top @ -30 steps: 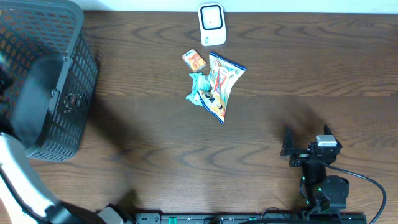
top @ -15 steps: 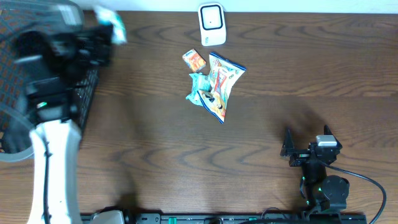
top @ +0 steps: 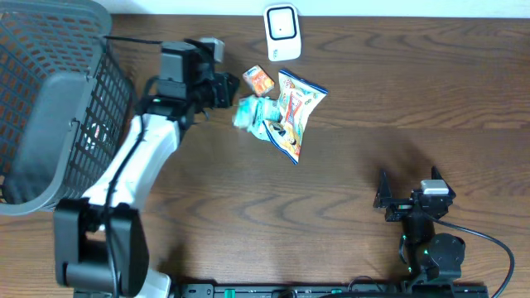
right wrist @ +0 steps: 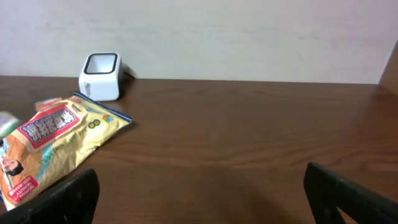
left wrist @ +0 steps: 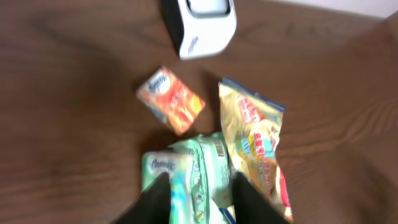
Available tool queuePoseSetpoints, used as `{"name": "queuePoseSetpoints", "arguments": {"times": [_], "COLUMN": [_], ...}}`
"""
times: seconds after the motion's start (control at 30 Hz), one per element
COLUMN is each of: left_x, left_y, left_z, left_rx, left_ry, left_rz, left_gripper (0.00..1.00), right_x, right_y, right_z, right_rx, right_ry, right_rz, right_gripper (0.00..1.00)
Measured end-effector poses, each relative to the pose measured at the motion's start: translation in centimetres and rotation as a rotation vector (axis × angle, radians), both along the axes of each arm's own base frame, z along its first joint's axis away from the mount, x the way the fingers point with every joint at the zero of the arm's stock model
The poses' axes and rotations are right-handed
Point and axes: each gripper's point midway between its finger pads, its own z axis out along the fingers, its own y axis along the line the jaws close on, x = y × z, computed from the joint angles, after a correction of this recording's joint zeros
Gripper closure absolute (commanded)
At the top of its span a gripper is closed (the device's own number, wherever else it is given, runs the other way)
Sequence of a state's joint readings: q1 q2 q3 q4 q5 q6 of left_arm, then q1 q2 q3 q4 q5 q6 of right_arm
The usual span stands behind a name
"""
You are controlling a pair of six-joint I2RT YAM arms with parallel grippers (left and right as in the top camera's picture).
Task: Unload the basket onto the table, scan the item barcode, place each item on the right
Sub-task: 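Carry the Kleenex pack to the pile and release it, then reach the left gripper into the basket and grasp a green ointment box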
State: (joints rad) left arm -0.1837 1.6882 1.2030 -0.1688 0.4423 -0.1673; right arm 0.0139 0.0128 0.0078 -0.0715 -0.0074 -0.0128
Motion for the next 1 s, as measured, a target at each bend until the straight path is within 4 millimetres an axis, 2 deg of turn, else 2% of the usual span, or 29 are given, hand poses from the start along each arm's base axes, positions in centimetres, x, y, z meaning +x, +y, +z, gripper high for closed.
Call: {"name": "queuePoseSetpoints", "arguments": {"times": [0.07,0.1,0.2,0.3,0.33,0.4,0.43,0.5,0.63,0.73,0.9,1.0], "left_x": [-0.1,-0.2,-0.1,0.4,0.6,0.8,0.8,0.9,0.5,-0.3,-2.0,-2.8], "left_y": [-0.7,-0.8,-0.9,-0.1,0.3,1.6,2.5,4.5,9.2,13.2,20.0,22.7], "left_z": [-1.1,-1.5,-1.8,-1.7,-1.7,-1.7,-1.5,-0.8,1.4,2.3,1.7,1.4], "left_rx": [0.01,0.016,0.027,0.055,0.068,0.109,0.135,0.186,0.32,0.444,0.597,0.63], "left_ry": [0.023,0.028,0.027,0.007,0.002,-0.003,-0.008,-0.024,-0.072,-0.075,0.004,0.038], "left_rz": [-0.014,-0.02,-0.019,0.007,0.017,0.051,0.075,0.124,0.218,0.287,0.399,0.445], "left_gripper": [0.27,0.2,0.18,0.19,0.21,0.35,0.4,0.43,0.43,0.43,0.43,0.43], "right_x": [0.0,0.0,0.0,0.0,0.0,0.0,0.0,0.0,0.0,0.0,0.0,0.0], "right_y": [0.0,0.0,0.0,0.0,0.0,0.0,0.0,0.0,0.0,0.0,0.0,0.0], "right_z": [0.0,0.0,0.0,0.0,0.0,0.0,0.0,0.0,0.0,0.0,0.0,0.0], "right_rx": [0.0,0.0,0.0,0.0,0.0,0.0,0.0,0.0,0.0,0.0,0.0,0.0], "right_ry": [0.0,0.0,0.0,0.0,0.0,0.0,0.0,0.0,0.0,0.0,0.0,0.0], "right_rz": [0.0,0.0,0.0,0.0,0.0,0.0,0.0,0.0,0.0,0.0,0.0,0.0], "right_gripper": [0.01,0.01,0.01,0.01,0.01,0.01,0.01,0.01,0.01,0.01,0.01,0.01]}}
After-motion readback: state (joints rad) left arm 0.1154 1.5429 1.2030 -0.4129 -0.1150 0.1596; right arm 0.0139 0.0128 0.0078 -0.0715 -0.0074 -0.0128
